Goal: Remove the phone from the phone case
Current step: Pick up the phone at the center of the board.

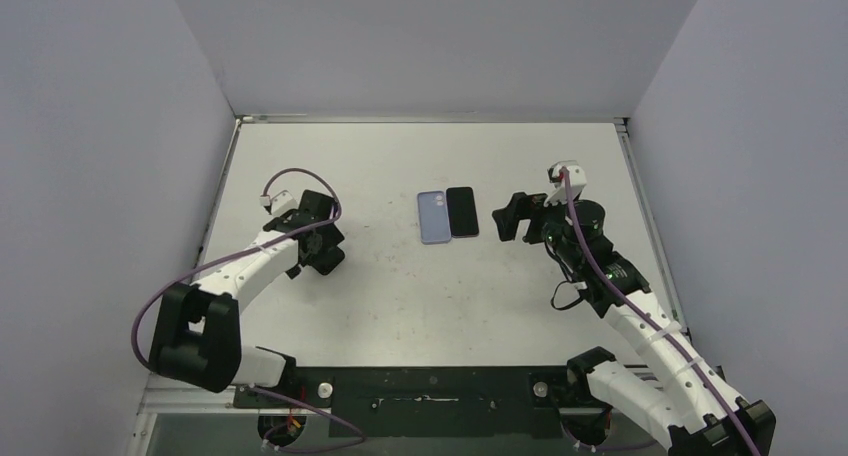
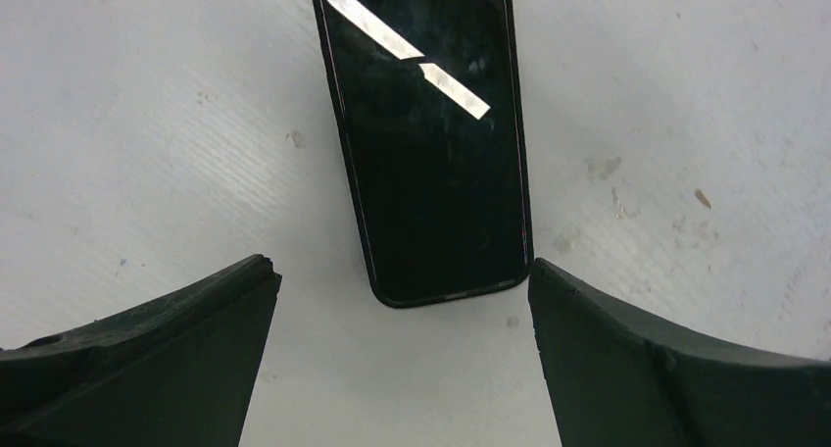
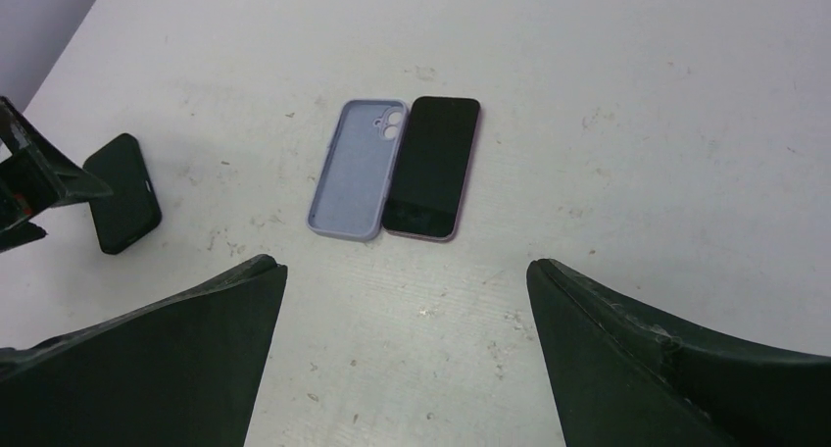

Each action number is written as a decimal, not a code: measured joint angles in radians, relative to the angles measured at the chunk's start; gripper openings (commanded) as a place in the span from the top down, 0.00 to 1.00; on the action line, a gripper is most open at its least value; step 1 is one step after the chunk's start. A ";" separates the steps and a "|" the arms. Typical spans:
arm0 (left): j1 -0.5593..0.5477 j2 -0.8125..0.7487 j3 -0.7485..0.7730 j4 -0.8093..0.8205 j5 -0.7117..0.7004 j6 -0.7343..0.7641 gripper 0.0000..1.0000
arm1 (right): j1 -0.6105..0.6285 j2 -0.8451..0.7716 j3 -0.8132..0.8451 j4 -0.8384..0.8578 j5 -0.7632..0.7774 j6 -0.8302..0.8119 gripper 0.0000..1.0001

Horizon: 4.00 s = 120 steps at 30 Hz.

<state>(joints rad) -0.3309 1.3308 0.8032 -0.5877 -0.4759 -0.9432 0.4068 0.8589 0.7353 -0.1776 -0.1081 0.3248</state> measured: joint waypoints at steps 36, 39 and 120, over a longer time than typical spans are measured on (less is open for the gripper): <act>0.130 0.393 0.190 0.071 0.034 -0.035 0.49 | -0.015 0.030 -0.025 -0.087 0.039 -0.062 0.00; 0.130 0.374 0.166 0.098 0.043 -0.019 0.58 | -0.015 0.062 -0.025 -0.088 0.027 -0.027 0.00; -0.202 0.328 0.162 0.027 0.296 0.136 0.03 | 0.208 0.217 -0.226 0.266 -0.116 0.245 0.00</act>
<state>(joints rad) -0.5327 1.6592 0.9649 -0.5610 -0.1799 -0.8074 0.6147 1.0763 0.5091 0.0879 -0.2237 0.5694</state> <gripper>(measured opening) 0.973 0.999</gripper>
